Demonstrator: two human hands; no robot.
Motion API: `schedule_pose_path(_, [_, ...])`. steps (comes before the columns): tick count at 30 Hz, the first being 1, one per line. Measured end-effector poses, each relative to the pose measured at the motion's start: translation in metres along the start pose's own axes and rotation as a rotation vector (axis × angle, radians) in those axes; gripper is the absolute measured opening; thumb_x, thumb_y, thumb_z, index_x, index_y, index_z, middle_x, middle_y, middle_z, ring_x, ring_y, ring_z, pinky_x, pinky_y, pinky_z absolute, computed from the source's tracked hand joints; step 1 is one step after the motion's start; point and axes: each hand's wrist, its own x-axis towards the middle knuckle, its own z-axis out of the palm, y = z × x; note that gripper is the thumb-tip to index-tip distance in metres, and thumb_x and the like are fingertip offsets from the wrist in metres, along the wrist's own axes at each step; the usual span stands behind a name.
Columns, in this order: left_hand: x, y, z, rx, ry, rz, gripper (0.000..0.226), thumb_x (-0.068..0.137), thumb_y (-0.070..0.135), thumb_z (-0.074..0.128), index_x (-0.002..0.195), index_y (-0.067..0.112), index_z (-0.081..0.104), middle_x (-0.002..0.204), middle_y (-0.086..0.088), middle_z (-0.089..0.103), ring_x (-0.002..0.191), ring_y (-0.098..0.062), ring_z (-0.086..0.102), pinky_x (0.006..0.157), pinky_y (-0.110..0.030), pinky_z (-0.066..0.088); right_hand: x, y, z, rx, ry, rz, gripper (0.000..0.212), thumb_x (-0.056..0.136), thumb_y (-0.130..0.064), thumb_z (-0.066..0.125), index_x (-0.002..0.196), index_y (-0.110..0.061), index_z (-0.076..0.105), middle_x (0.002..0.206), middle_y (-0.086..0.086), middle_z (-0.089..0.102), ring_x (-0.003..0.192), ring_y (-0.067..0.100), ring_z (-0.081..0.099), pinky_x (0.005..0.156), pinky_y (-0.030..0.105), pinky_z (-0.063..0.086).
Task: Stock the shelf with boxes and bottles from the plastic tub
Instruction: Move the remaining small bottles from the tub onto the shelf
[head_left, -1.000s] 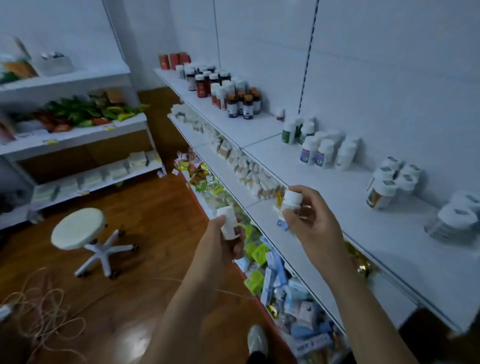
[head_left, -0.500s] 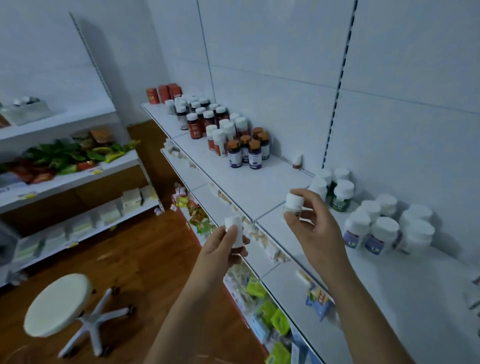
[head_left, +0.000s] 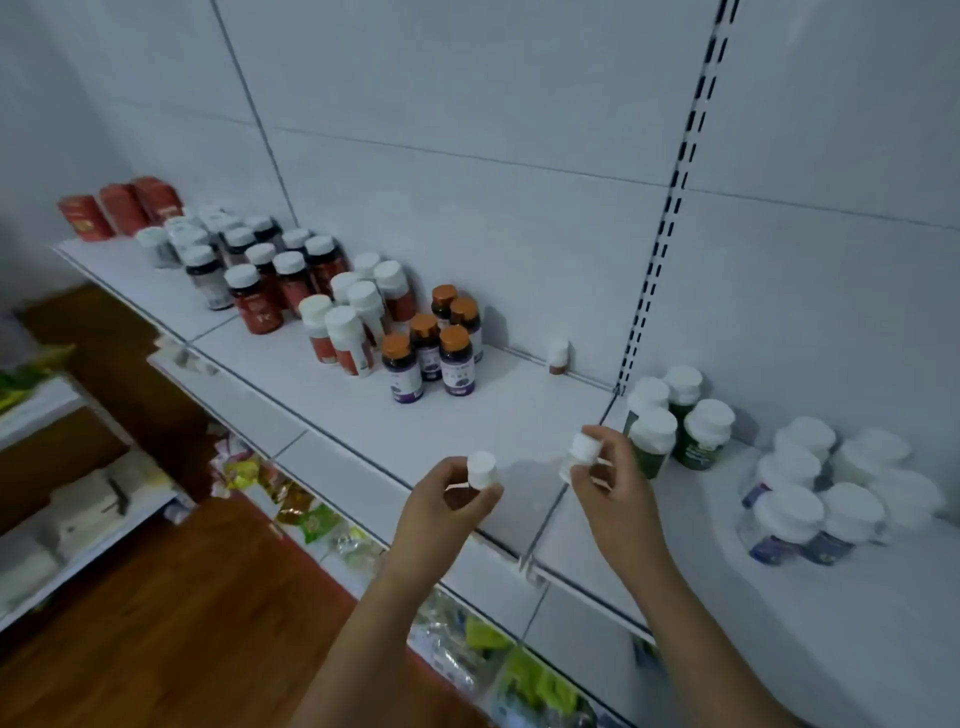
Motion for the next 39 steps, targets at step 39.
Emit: schedule_pose_path(39, [0.232, -0.021, 0.084, 0.497, -0.158, 0.463, 0.021, 0.079, 0.033, 0.079, 0.082, 0.017, 0.066, 0.085, -0.001, 0.058, 0.081, -0.018, 0.055, 0.068, -0.025, 0.035, 0.008, 0.031, 0.037, -0.577, 0.225, -0.138, 0.039, 0.095, -0.021, 0.060, 0.133, -0.022, 0.051, 0.121, -0.009, 0.051, 0.107, 0.003, 0.050, 0.089, 0.001, 0.032])
